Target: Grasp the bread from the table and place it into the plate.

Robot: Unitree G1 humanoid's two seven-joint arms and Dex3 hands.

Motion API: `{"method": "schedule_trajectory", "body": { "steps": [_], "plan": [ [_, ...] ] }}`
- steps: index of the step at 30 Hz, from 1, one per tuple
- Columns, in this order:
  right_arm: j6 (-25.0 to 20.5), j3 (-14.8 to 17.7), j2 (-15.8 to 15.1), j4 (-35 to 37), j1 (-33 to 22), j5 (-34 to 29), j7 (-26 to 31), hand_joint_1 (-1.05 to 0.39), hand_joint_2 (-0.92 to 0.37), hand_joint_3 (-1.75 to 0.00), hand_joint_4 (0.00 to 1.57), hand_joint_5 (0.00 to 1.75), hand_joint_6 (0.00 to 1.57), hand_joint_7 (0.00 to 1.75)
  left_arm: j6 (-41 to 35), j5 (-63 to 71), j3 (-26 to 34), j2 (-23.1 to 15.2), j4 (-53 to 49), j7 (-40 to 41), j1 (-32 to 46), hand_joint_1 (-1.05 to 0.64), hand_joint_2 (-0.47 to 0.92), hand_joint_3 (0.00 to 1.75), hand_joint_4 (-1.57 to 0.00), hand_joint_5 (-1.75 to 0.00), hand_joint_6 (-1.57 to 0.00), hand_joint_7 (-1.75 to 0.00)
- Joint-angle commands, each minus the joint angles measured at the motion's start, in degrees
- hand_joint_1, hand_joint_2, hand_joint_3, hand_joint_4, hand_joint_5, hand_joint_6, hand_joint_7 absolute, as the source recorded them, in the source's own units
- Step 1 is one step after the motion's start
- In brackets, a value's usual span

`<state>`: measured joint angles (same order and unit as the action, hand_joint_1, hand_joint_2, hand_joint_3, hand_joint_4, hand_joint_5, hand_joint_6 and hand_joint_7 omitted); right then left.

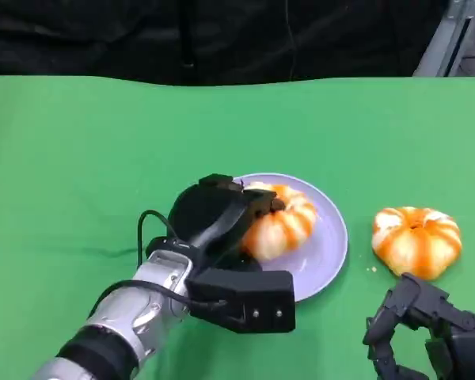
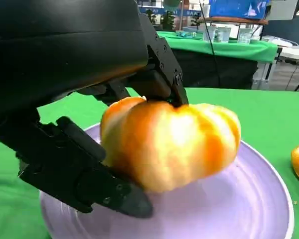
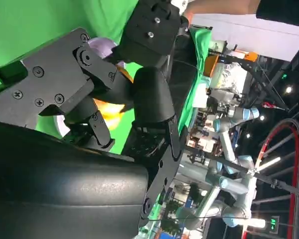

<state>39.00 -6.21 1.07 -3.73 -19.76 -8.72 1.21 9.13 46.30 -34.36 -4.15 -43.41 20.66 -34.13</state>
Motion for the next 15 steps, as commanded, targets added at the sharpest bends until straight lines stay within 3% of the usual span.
{"method": "schedule_trajectory", "body": {
  "steps": [1,6,10,15],
  "plan": [
    [0.27,0.43,-0.40,-0.18,0.23,0.33,0.35,-0.11,-0.53,-1.17,0.84,1.75,0.76,1.55,-3.83,1.46,-1.23,-2.14,2.94,-6.38,0.47,-1.02,0.92,0.60,-0.04,-0.01,-0.29,-0.01],
    [0.52,0.52,-0.54,-0.13,0.06,0.49,0.26,-0.12,-0.53,-1.17,0.84,1.75,0.76,1.54,-5.60,1.22,-1.37,-3.22,6.57,-10.30,1.39,-1.05,0.92,0.75,0.00,0.00,-0.14,0.00],
    [0.63,0.54,-0.55,-0.08,0.07,0.54,0.23,-0.12,-0.53,-1.18,0.84,1.75,0.76,1.54,-6.16,1.19,-1.39,-3.45,7.66,-11.10,1.74,-1.05,0.92,0.77,0.00,0.00,-0.13,0.00],
    [-0.02,0.64,-0.82,-0.49,0.02,0.45,-0.04,-0.11,-0.53,-1.18,0.84,1.75,0.76,1.54,-6.10,-1.92,1.60,-6.41,16.41,-16.41,4.68,-1.05,0.92,0.73,0.00,0.00,-0.13,0.00]
  ]
}}
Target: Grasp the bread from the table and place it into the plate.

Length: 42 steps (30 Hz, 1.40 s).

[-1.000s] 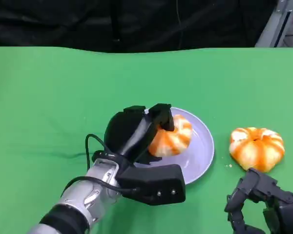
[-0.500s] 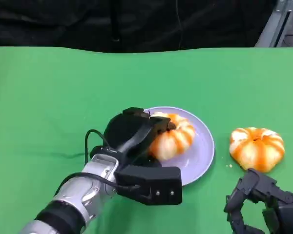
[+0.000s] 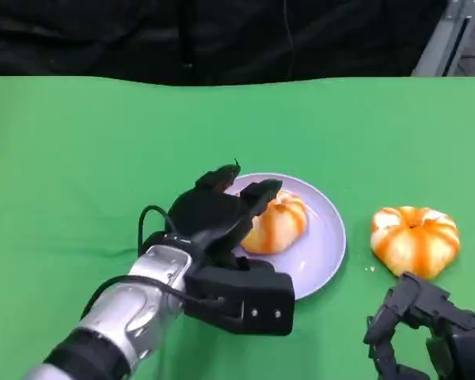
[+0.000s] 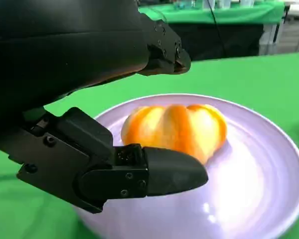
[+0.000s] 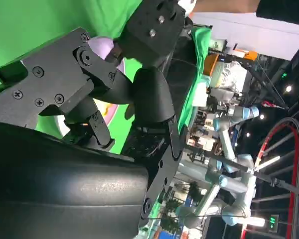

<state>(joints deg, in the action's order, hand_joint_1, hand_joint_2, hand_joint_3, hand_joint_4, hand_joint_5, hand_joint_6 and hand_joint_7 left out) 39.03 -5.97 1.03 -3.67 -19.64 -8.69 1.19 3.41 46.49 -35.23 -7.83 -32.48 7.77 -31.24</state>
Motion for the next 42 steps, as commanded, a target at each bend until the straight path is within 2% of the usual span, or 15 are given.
{"method": "schedule_trajectory", "body": {
  "steps": [1,10,11,13,14,15,16,19,26,27,28,30,32,38,42],
  "plan": [
    [0.01,0.43,-0.82,-0.50,-0.07,0.42,-0.04,-0.11,-0.53,-1.18,0.84,1.75,0.76,1.54,-0.54,-2.37,2.81,-2.98,6.54,-4.19,2.18,-1.05,0.92,0.73,0.00,0.00,-0.13,0.00],
    [-0.25,0.41,-1.23,-0.79,-0.28,1.43,-0.85,-0.11,-0.53,-1.17,0.84,1.75,0.75,1.55,1.75,-11.72,9.20,-5.73,18.14,-11.03,8.35,-1.05,0.92,0.62,0.00,0.00,-0.19,-0.02],
    [-0.53,0.41,-1.29,-1.14,-0.45,1.49,-0.93,-0.11,-0.54,-1.17,0.84,1.75,0.75,1.55,3.05,-19.81,12.25,-5.84,21.77,-15.50,10.64,-0.98,0.92,0.50,-0.03,-0.01,-0.21,-0.02],
    [-0.90,0.44,-1.37,-1.64,-0.69,1.55,-1.04,-0.11,-0.54,-1.17,0.84,1.75,0.75,1.55,4.35,-30.85,16.35,-6.00,26.79,-21.82,13.75,-0.69,0.92,0.24,-0.39,-0.13,-0.39,-0.05],
    [-0.98,0.45,-1.39,-1.74,-0.74,1.55,-1.06,-0.11,-0.54,-1.17,0.84,1.75,0.75,1.55,4.33,-32.94,17.09,-6.06,27.78,-23.18,14.31,-0.64,0.92,0.20,-0.46,-0.14,-0.43,-0.05],
    [-0.98,0.60,-1.45,-1.80,-0.75,1.37,-0.98,-0.11,-0.54,-1.17,0.84,1.75,0.75,1.55,2.54,-37.08,18.41,-6.71,29.93,-26.71,15.00,-0.62,0.92,0.19,-0.49,-0.15,-0.44,-0.05],
    [-1.01,0.71,-1.50,-1.87,-0.76,1.23,-0.92,-0.11,-0.54,-1.17,0.84,1.75,0.75,1.55,1.10,-40.16,19.43,-7.21,31.57,-29.43,15.50,-0.28,0.92,0.25,-0.64,-0.21,-0.56,-0.10],
    [-1.02,0.79,-1.85,-1.93,-0.81,1.54,-1.22,-0.11,-0.54,-1.16,0.84,1.75,0.75,1.56,-3.23,-47.26,22.13,-8.05,35.69,-34.82,16.84,0.05,0.92,0.38,-0.81,-0.27,-0.73,-0.15],
    [-1.07,0.72,-1.80,-2.02,-0.86,1.63,-1.29,-0.11,-0.55,-1.15,0.84,1.75,0.74,1.56,-8.78,-54.45,26.00,-8.71,41.40,-37.57,20.14,0.11,0.92,0.42,-0.85,-0.27,-0.77,-0.13],
    [-1.04,0.66,-1.67,-2.07,-0.85,1.50,-1.19,-0.11,-0.55,-1.15,0.84,1.75,0.74,1.56,-12.25,-60.15,28.95,-9.13,45.42,-38.74,23.09,0.13,0.81,0.74,-1.03,-0.64,-1.03,-0.38],
    [-1.05,0.62,-1.55,-2.14,-0.86,1.34,-1.08,-0.11,-0.54,-1.15,0.84,1.75,0.74,1.56,-15.01,-64.68,31.26,-9.56,48.65,-39.65,25.49,0.15,0.60,1.18,-0.99,-1.17,-1.03,-0.89],
    [-1.43,0.43,-1.46,-2.46,-0.95,1.69,-1.28,-0.11,-0.55,-1.15,0.84,1.75,0.74,1.56,-18.17,-69.37,33.84,-10.59,52.55,-40.67,28.60,0.15,0.49,1.44,-0.97,-1.52,-0.94,-1.33],
    [-1.62,0.35,-1.46,-2.60,-1.00,1.91,-1.41,-0.10,-0.55,-1.15,0.83,1.75,0.74,1.56,-19.77,-70.84,34.60,-11.18,54.08,-40.79,29.45,0.15,0.46,1.51,-0.96,-1.63,-0.90,-1.49],
    [-1.73,0.28,-1.53,-2.69,-1.02,1.94,-1.35,-0.10,-0.55,-1.15,0.83,1.75,0.74,1.56,-21.30,-71.62,34.94,-11.53,55.10,-40.54,29.62,0.15,0.45,1.53,-0.95,-1.66,-0.88,-1.54],
    [-1.84,0.78,-1.90,-2.64,-0.83,2.07,-1.45,-0.10,-0.54,-1.15,0.83,1.75,0.74,1.56,-22.74,-80.46,42.56,-11.66,58.62,-42.95,45.16,0.22,0.55,1.58,-1.04,-1.74,-0.91,-1.72]
  ]
}}
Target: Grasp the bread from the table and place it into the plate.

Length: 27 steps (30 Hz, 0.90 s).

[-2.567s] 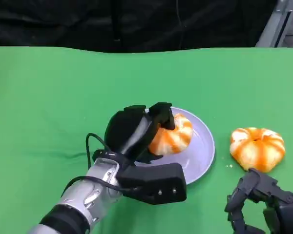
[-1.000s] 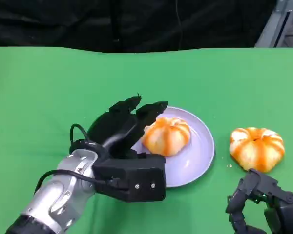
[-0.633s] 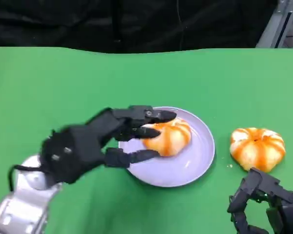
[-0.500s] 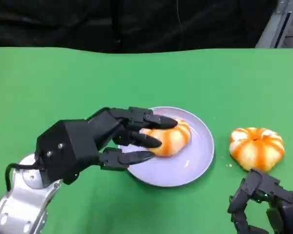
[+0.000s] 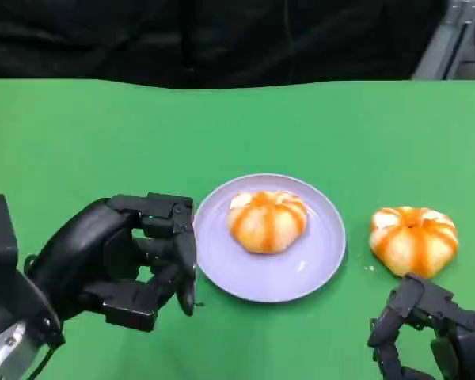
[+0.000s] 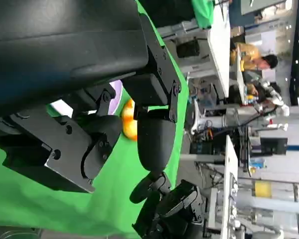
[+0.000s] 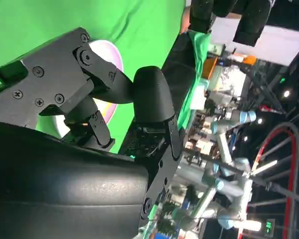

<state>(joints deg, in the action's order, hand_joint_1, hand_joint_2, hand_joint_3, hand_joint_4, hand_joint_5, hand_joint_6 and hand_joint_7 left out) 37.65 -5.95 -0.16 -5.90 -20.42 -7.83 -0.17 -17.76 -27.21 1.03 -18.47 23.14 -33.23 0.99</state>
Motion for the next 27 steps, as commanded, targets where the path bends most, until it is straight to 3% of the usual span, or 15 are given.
{"method": "schedule_trajectory", "body": {
  "steps": [1,12,15,27],
  "plan": [
    [-0.22,0.92,-0.89,-0.21,0.01,1.40,-0.22,-0.10,-0.54,-1.15,0.83,1.75,0.74,1.56,-1.58,-8.00,7.01,-0.30,3.36,-1.73,15.54,0.23,0.57,1.59,-1.06,-1.74,-0.91,-1.73],
    [-0.51,1.43,-1.40,-0.21,-0.20,1.81,-0.93,-0.11,-0.54,-1.16,0.84,1.75,0.75,1.56,-1.69,-10.59,8.14,0.29,3.76,-0.77,19.80,0.24,0.62,1.66,-1.08,-1.75,-0.92,-1.75],
    [-0.69,1.57,-1.82,-0.48,-0.49,2.11,-1.41,-0.10,-0.55,-1.16,0.84,1.75,0.74,1.56,-1.43,-9.28,8.11,1.08,4.39,1.56,20.38,0.30,0.59,1.74,-1.11,-1.75,-0.96,-1.75],
    [-0.70,1.50,-1.86,-0.93,-0.85,3.00,-2.09,-0.10,-0.55,-1.14,0.84,1.75,0.75,1.55,0.05,-6.92,7.20,2.02,3.65,2.35,20.07,0.27,0.55,1.74,-1.07,-1.75,-0.94,-1.75]
  ]
}}
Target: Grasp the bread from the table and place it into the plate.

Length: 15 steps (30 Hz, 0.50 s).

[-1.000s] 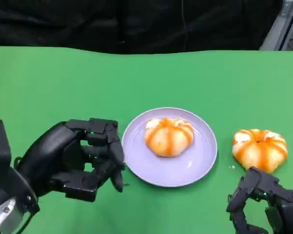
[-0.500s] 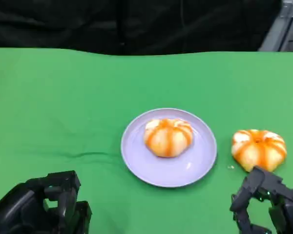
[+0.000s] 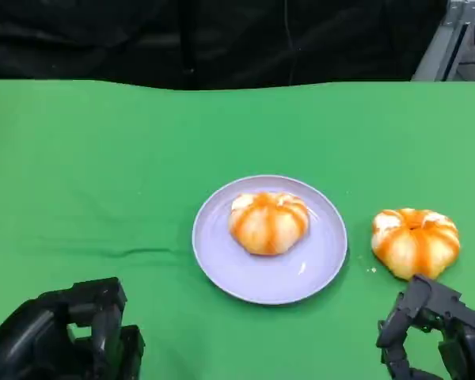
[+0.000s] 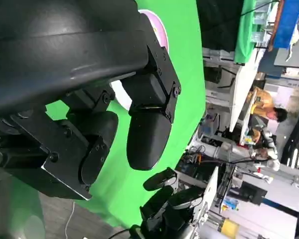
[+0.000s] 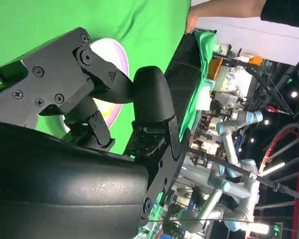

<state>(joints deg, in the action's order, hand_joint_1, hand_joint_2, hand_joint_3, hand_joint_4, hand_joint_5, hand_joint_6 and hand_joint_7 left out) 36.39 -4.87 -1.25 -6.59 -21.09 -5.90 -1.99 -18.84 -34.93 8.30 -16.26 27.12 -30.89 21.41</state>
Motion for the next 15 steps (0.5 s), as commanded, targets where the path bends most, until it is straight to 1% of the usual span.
{"method": "schedule_trajectory", "body": {
  "steps": [1,5,15],
  "plan": [
    [0.77,0.41,-0.71,-0.07,-0.10,1.04,-0.28,-0.10,-0.55,-1.14,0.84,1.75,0.75,1.55,1.10,0.99,-0.14,-0.17,-0.42,0.17,-0.46,0.27,0.55,1.74,-1.06,-1.75,-0.93,-1.75],
    [0.89,0.37,-0.63,0.03,-0.05,0.94,-0.27,-0.12,-0.55,-1.15,0.84,1.75,0.75,1.55,1.02,1.40,-0.18,0.00,-0.50,0.36,-0.60,0.26,0.55,1.70,-1.04,-1.75,-0.91,-1.75],
    [0.77,0.38,-0.86,-0.61,-0.39,1.45,-0.77,-0.10,-0.56,-1.15,0.83,1.75,0.75,1.53,1.91,2.16,-0.50,0.62,-1.23,0.08,-0.67,0.24,0.55,1.68,-1.03,-1.75,-0.88,-1.75]
  ]
}}
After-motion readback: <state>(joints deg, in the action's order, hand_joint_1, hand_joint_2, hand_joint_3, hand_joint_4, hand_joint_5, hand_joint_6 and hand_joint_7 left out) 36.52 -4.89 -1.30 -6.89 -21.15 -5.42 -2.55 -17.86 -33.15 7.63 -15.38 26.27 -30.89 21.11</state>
